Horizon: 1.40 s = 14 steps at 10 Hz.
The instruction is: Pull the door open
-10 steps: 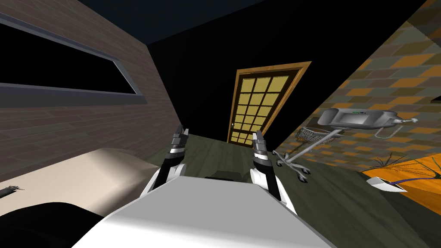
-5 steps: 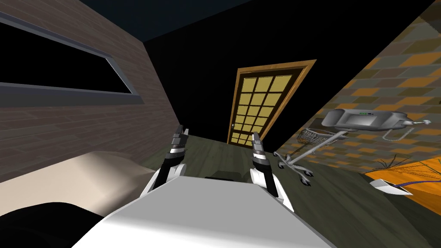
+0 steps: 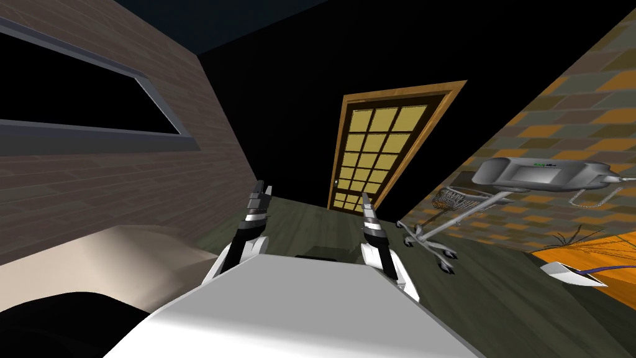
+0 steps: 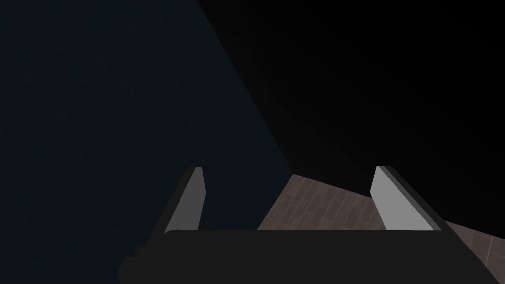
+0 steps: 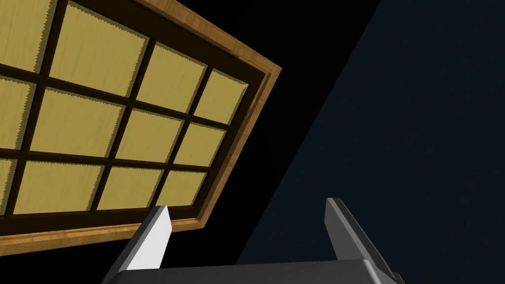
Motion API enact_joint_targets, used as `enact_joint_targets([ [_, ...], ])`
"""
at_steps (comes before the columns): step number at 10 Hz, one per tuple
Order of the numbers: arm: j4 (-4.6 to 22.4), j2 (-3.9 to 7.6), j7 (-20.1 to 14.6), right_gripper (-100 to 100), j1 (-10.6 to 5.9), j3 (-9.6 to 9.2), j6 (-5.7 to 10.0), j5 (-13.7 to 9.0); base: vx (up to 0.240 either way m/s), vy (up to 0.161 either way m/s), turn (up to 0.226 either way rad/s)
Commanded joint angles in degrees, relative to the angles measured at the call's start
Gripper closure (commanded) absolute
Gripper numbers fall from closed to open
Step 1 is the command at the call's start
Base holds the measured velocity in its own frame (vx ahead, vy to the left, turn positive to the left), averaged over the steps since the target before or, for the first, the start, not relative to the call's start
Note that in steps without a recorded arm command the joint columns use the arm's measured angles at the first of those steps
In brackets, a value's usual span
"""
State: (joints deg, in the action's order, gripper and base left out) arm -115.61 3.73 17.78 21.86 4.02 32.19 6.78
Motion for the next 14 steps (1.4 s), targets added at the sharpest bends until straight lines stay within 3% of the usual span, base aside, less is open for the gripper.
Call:
enact_joint_targets([
  [1,1.98,0.30,1.29,-100,-0.65,0.55,0.53,0.41,0.094,0.003,-0.012],
  [14,18.66,1.89,13.32,-100,-5.87,5.08,4.44,4.63,0.105,0.014,-0.016],
])
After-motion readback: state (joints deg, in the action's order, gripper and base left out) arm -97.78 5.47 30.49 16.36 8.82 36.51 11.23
